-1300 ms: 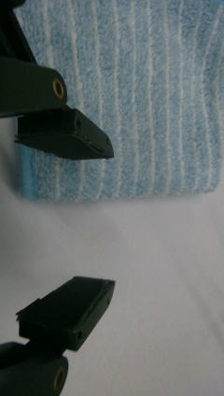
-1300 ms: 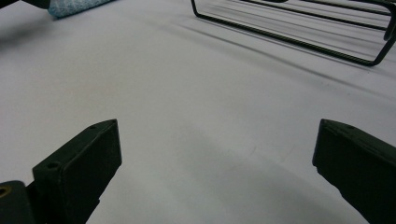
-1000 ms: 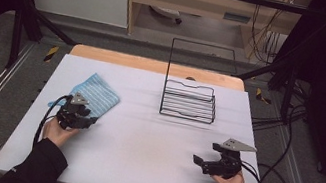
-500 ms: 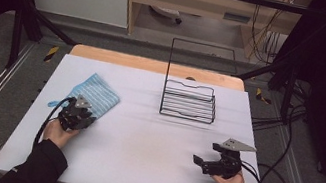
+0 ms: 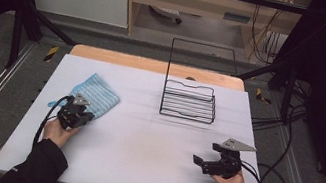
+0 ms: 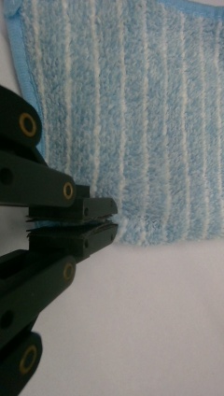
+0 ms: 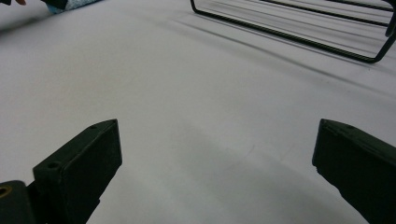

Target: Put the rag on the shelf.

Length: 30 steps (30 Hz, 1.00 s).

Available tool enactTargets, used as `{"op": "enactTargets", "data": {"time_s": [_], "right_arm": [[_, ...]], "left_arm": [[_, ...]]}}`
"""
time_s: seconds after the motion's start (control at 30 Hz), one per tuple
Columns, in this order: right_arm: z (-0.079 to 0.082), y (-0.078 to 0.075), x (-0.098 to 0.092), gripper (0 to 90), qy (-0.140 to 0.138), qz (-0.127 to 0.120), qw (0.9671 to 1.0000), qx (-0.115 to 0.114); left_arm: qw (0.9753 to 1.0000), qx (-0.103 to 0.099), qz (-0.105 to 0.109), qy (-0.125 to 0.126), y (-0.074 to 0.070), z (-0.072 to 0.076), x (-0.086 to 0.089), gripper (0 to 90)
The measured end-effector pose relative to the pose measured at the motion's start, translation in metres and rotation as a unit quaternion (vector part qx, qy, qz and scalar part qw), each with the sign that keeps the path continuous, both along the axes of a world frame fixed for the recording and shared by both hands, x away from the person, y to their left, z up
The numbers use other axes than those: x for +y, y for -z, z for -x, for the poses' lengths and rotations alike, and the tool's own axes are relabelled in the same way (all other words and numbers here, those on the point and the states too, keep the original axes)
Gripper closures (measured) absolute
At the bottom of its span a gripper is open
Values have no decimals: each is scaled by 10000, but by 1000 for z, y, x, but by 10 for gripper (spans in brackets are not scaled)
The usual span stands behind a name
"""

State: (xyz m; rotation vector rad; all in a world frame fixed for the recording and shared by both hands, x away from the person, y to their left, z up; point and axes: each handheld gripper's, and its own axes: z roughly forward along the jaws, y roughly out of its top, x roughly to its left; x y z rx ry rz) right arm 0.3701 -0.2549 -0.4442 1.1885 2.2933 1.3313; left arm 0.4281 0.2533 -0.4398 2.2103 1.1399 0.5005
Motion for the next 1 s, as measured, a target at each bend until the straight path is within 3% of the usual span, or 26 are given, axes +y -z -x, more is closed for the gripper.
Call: {"op": "enactTargets", "data": {"time_s": [0.33,0.5,0.63,0.8,1.0], "right_arm": [[0,0,0,19,-4,-4,10000,8],[0,0,0,20,-9,-4,10000,11],[0,0,0,20,-13,1,10000,14],[0,0,0,20,-17,6,10000,14],[1,0,0,20,-15,12,10000,16]], "left_arm": [[9996,-7,268,62,-10,5,1,870],[9988,64,442,174,-14,13,-6,871],[9986,98,449,269,-14,17,-12,871],[9970,163,619,428,-15,26,-22,871],[9934,260,924,622,-17,36,-37,870]]}}
